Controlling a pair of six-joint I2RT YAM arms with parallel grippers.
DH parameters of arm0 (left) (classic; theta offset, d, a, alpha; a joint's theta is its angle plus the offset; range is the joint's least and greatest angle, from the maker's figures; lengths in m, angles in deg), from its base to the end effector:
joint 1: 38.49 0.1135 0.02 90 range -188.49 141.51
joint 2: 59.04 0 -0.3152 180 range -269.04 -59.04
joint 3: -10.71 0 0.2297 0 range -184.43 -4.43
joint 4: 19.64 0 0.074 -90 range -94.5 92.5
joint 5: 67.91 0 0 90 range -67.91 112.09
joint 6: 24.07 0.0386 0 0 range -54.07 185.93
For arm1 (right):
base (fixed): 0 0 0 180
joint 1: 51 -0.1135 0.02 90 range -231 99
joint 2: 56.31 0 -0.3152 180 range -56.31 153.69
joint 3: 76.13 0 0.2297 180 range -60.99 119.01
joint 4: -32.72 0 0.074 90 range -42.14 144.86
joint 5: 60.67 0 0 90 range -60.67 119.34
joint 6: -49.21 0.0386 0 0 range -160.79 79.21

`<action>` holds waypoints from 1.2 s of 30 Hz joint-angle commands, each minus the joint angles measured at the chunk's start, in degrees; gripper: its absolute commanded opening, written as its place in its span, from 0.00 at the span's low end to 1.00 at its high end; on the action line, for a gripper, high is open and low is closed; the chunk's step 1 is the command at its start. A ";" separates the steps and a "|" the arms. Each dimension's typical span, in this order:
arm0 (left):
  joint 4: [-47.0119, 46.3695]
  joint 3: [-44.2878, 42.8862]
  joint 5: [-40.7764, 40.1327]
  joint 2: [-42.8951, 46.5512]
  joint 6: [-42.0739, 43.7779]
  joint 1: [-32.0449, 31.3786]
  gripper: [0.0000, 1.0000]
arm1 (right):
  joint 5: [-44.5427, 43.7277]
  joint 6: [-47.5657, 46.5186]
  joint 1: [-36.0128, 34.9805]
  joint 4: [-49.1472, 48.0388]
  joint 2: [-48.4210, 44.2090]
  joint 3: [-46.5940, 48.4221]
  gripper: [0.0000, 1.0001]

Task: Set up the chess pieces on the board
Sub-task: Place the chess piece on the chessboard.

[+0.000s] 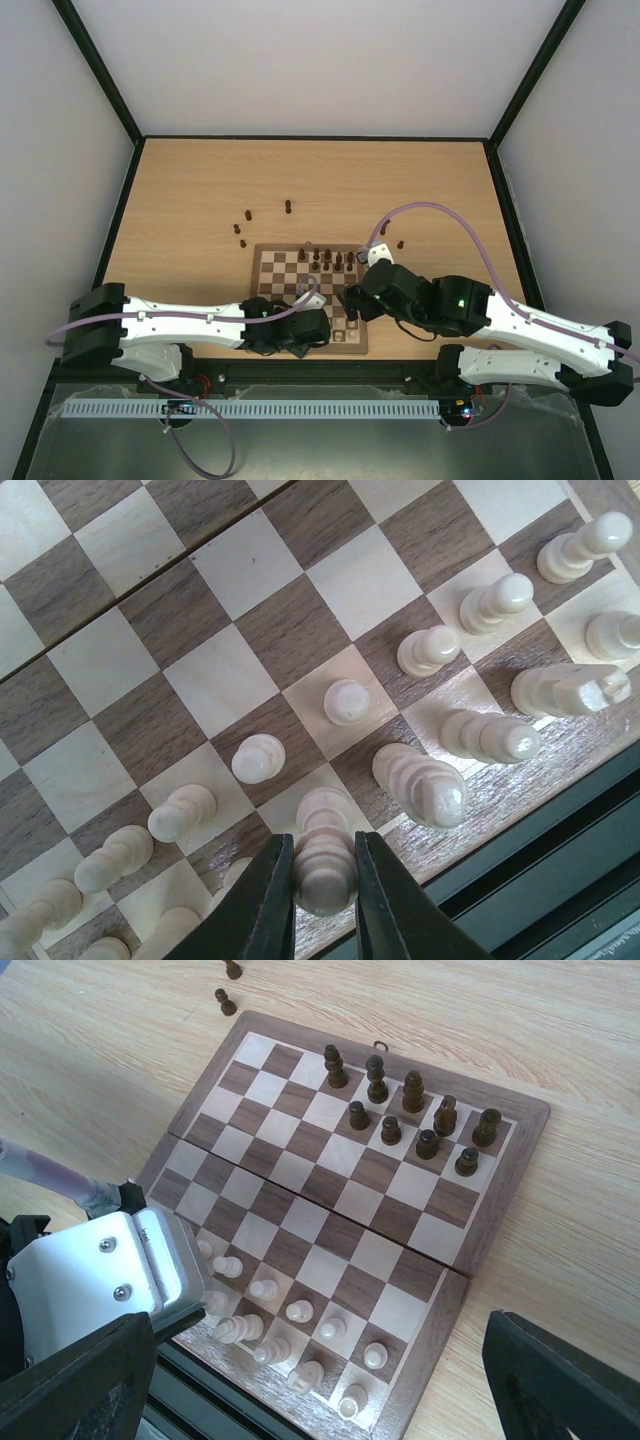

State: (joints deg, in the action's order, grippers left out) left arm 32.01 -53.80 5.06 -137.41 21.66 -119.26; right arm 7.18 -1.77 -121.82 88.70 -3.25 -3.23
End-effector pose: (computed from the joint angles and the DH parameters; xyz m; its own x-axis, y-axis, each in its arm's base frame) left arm 0.0473 -0.2207 0.2663 -0.7497 0.4525 -0.4829 0.5600 0.8226 -0.0985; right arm 0.0582 0.1230 0.3787 -0.6383 -0.0601 -0.7674 -0.4799 0.8105 0.3357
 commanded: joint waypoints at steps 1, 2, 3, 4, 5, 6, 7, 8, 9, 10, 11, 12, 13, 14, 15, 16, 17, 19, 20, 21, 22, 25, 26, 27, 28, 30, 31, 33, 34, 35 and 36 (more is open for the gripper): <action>-0.50 0.89 -1.68 -1.18 -1.03 -0.31 0.08 | -0.26 0.42 0.34 0.21 0.72 -0.76 0.90; -0.52 1.00 -1.61 -1.50 -1.07 -0.32 0.08 | -0.26 0.33 0.35 0.14 0.92 -0.72 0.90; -0.44 1.05 -1.53 -1.69 -1.08 -0.28 0.08 | -0.03 0.27 0.36 -0.01 1.03 -0.71 0.91; -0.43 1.10 -1.44 -1.89 -1.08 -0.26 0.08 | -0.05 0.26 0.40 -0.02 1.14 -0.74 0.91; -0.46 1.09 -1.36 -2.10 -1.08 -0.34 0.09 | -0.16 0.22 0.41 -0.10 1.29 -0.76 0.91; -0.58 1.07 -1.19 -2.23 -1.00 -0.32 0.09 | -0.17 0.18 0.43 -0.14 1.34 -0.81 0.91; -0.51 1.10 -1.16 -2.39 -0.99 -0.31 0.09 | -0.10 0.13 0.43 -0.19 1.47 -0.80 0.91; -0.42 1.11 -1.16 -2.47 -0.99 -0.29 0.09 | -0.15 0.10 0.43 -0.21 1.52 -0.85 0.91; -0.43 1.11 -1.16 -2.61 -0.99 -0.28 0.09 | -0.17 0.05 0.43 -0.23 1.60 -0.92 0.91; -0.38 1.19 -1.09 -2.81 -1.03 -0.29 0.09 | -0.11 0.06 0.43 -0.30 1.67 -0.94 0.91; -0.38 1.18 -1.07 -2.92 -1.07 -0.32 0.10 | -0.05 0.04 0.43 -0.32 1.70 -1.10 0.91; -0.33 1.19 -1.02 -3.01 -1.08 -0.27 0.10 | -0.12 0.08 0.43 -0.44 1.70 -1.23 0.91; -0.38 1.08 -0.99 -3.08 -1.08 -0.30 0.10 | -0.09 -0.01 0.41 -0.51 1.78 -1.30 0.91; -0.32 1.04 -0.90 -3.26 -1.08 -0.33 0.10 | 0.04 -0.12 0.50 -0.63 1.85 -1.39 0.91; -0.31 0.96 -0.83 -3.32 -1.08 -0.28 0.10 | 0.04 -0.11 0.51 -0.66 1.91 -1.36 0.91; -0.29 0.89 -0.76 -3.41 -1.03 -0.28 0.10 | 0.05 -0.11 0.51 -0.74 1.91 -1.41 0.91; -0.21 0.85 -0.72 -3.45 -1.00 -0.33 0.10 | 0.09 -0.18 0.51 -0.74 2.00 -1.48 0.91; -0.04 0.83 -0.56 -3.46 -0.99 -0.28 0.11 | 0.03 -0.25 0.50 -0.76 1.96 -1.58 0.91; 0.03 0.75 -0.48 -3.47 -1.07 -0.29 0.11 | -0.02 -0.25 0.60 -0.75 1.96 -1.71 0.91; 0.11 0.71 -0.39 -3.50 -1.08 -0.27 0.11 | 0.05 -0.25 0.60 -0.76 1.96 -1.72 0.91; 0.12 0.69 -0.29 -3.49 -1.08 -0.26 0.12 | 0.09 -0.31 0.60 -0.81 1.96 -1.80 0.91; 0.42 0.43 -0.02 -3.55 -1.17 -0.35 0.14 | 0.24 -0.36 0.60 -0.92 1.96 -1.88 0.91; 0.54 0.29 -0.01 -3.57 -1.21 -0.41 0.15 | 0.18 -0.41 0.60 -0.91 1.96 -2.00 0.91; 0.69 0.19 -0.01 -3.51 -1.25 -0.36 0.15 | 0.18 -0.43 0.60 -1.00 1.96 -2.06 0.91; 0.79 0.15 -0.01 -3.46 -1.26 -0.35 0.16 | 0.23 -0.46 0.68 -0.98 1.96 -2.14 0.91; 1.05 0.01 -0.01 -3.37 -1.26 -0.35 0.16 | 0.27 -0.42 0.69 -1.04 1.85 -2.27 0.91; 1.16 -0.10 -0.01 -3.37 -1.28 -0.42 0.16 | 0.27 -0.44 0.70 -1.18 1.87 -2.31 0.92; 1.46 -0.41 -0.01 -3.38 -1.26 -0.37 0.17 | 0.27 -0.50 0.69 -1.10 1.87 -2.35 0.92; 1.55 -0.51 0.03 -3.37 -1.19 -0.40 0.17 | 0.27 -0.46 0.69 -1.19 1.85 -2.39 0.92; 1.56 -0.62 0.07 -3.37 -1.17 -0.43 0.17 | 0.27 -0.60 0.69 -1.18 1.86 -2.50 0.92; 1.64 -0.71 0.14 -3.38 -1.17 -0.45 0.17 | 0.23 -0.61 0.77 -1.19 1.87 -2.52 0.92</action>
State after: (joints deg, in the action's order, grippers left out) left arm 31.25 -53.23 4.62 -140.03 21.09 -119.26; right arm 7.93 -2.01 -121.45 87.37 -1.51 -4.85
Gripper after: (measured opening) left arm 0.172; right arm 0.917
